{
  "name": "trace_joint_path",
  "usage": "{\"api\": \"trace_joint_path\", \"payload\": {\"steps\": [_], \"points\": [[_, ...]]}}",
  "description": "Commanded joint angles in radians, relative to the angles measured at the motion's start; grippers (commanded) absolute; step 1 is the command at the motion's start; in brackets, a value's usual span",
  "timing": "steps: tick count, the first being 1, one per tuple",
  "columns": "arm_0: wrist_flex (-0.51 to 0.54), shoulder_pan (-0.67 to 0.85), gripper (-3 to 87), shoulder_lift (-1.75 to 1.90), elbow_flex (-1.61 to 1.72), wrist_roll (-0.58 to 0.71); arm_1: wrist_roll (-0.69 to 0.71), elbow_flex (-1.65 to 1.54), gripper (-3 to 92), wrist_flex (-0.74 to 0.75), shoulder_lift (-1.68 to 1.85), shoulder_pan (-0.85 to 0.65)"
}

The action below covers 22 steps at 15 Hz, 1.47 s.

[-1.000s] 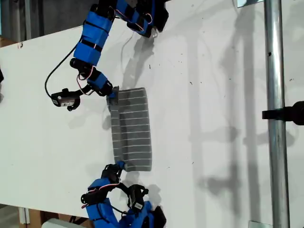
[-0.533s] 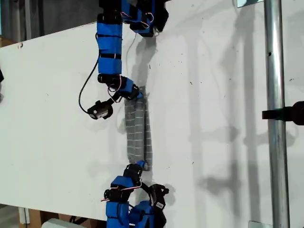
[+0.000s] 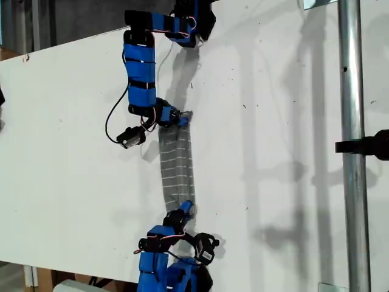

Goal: Grasp corners of a towel and fold twice.

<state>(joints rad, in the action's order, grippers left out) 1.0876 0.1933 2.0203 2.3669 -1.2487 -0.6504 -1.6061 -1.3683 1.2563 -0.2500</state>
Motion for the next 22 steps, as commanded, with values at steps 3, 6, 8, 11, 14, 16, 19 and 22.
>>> {"api": "trace_joint_path", "payload": {"steps": [3, 6, 8, 11, 14, 16, 19, 22], "points": [[0.193, -0.081, 22.0, 0.644, 0.017, -0.006, -0.034, 0.035, 26.5, -0.166, 0.357, 0.061], [0.281, -0.107, 19.2, 1.243, 0.225, -0.037, -0.095, -0.138, 26.2, -0.215, 0.707, 0.035], [0.238, -0.130, 15.8, 1.416, 0.290, -0.041, -0.196, -0.370, 27.6, -0.196, 0.971, -0.029], [0.012, -0.241, 18.7, 1.451, 0.506, -0.101, -0.382, -0.739, 29.2, -0.117, 1.419, -0.075], [-0.054, -0.258, 7.5, 1.454, 0.635, -0.098, -0.489, -0.999, 29.7, -0.086, 1.813, -0.046], [-0.035, -0.250, 4.6, 1.454, 0.647, -0.071, -0.489, -0.996, 32.0, -0.028, 1.700, -0.057], [0.086, -0.250, 7.0, 1.454, 0.653, -0.137, -0.482, -1.006, 33.2, 0.215, 1.401, -0.067], [0.133, -0.275, 8.7, 1.454, 0.706, -0.225, -0.465, -0.922, 33.4, 0.408, 1.022, -0.104]]}}
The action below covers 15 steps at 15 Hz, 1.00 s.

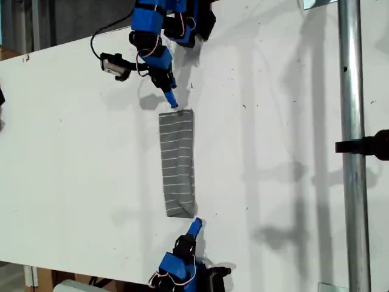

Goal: Grasp corners of a towel and fold twice.

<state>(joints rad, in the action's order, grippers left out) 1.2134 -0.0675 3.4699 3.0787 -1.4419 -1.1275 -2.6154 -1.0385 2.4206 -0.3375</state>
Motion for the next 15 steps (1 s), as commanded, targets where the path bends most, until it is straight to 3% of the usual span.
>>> {"api": "trace_joint_path", "payload": {"steps": [1, 7, 13, 14, 15], "points": [[0.009, -0.020, 9.0, 0.005, -0.003, -0.040, 0.012, 0.112, 33.5, 0.143, -0.273, -0.034], [0.035, -0.025, 10.1, 0.005, -0.021, -0.040, 0.002, 0.359, 34.1, 0.344, -0.686, -0.021], [0.043, -0.038, 10.2, 0.005, -0.023, -0.048, -0.003, 0.684, 32.5, 0.400, -0.992, 0.064], [0.043, -0.038, 10.2, 0.005, -0.025, -0.046, -0.002, 0.686, 27.5, 0.436, -1.002, 0.075], [0.046, -0.041, 10.3, 0.005, -0.025, -0.046, -0.028, 0.681, 7.7, 0.417, -0.999, 0.075]]}}
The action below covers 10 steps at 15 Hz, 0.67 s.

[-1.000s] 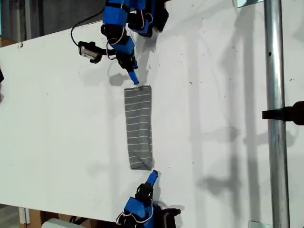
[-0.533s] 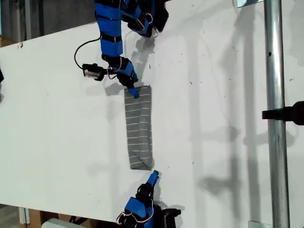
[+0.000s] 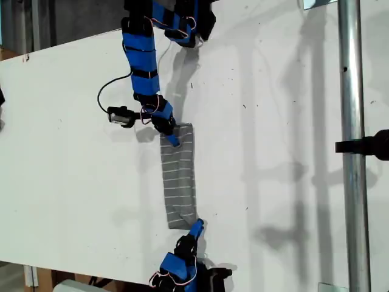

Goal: Grasp corners of a towel and fold twice.

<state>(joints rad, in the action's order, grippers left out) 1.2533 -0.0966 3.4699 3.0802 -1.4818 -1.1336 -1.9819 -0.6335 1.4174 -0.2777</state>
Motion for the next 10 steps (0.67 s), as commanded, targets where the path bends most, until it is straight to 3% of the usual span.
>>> {"api": "trace_joint_path", "payload": {"steps": [1, 4, 7, 10], "points": [[0.006, -0.017, 10.3, 0.005, -0.026, -0.008, -0.049, 0.002, -0.1, 0.012, 0.041, 0.011], [0.006, -0.018, 10.6, 0.005, -0.026, -0.005, -0.037, -0.133, -0.1, -0.094, 0.244, 0.003], [0.005, -0.020, 10.7, 0.005, -0.026, 0.000, -0.075, -0.252, -0.1, -0.397, 0.577, 0.037], [0.005, -0.021, 10.9, 0.005, -0.029, 0.002, -0.187, -0.377, -0.1, -0.810, 1.095, 0.107]]}}
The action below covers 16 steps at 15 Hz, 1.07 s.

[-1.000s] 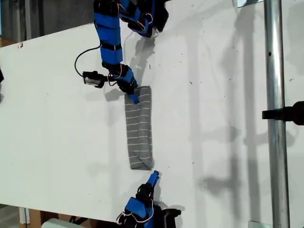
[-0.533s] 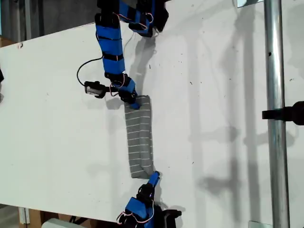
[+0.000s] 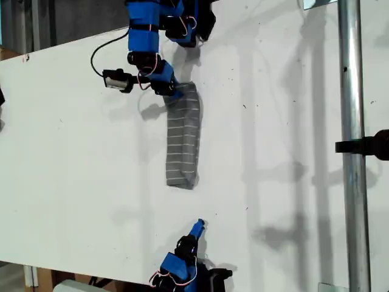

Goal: Grasp corners of a towel and fold twice.

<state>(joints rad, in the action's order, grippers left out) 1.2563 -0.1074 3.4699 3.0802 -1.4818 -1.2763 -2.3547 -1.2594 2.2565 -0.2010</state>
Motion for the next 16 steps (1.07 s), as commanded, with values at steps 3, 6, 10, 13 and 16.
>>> {"api": "trace_joint_path", "payload": {"steps": [3, 6, 10, 13, 16], "points": [[-0.003, -0.005, 11.4, 0.005, -0.029, 0.011, -0.095, -0.018, -0.1, -0.284, 0.494, 0.107], [-0.006, -0.002, 11.5, 0.005, -0.037, 0.014, 0.012, 0.089, -0.1, 0.172, 0.212, 0.107], [-0.008, -0.003, 11.5, 0.005, -0.041, 0.011, 0.094, 0.377, -0.1, 0.426, -0.204, 0.101], [-0.009, -0.006, 11.5, 0.005, -0.043, 0.003, 0.104, 0.472, -0.1, 0.598, -0.451, 0.101], [-0.009, -0.006, 11.6, 0.005, -0.038, 0.000, 0.112, 0.568, -0.1, 0.758, -0.752, 0.095]]}}
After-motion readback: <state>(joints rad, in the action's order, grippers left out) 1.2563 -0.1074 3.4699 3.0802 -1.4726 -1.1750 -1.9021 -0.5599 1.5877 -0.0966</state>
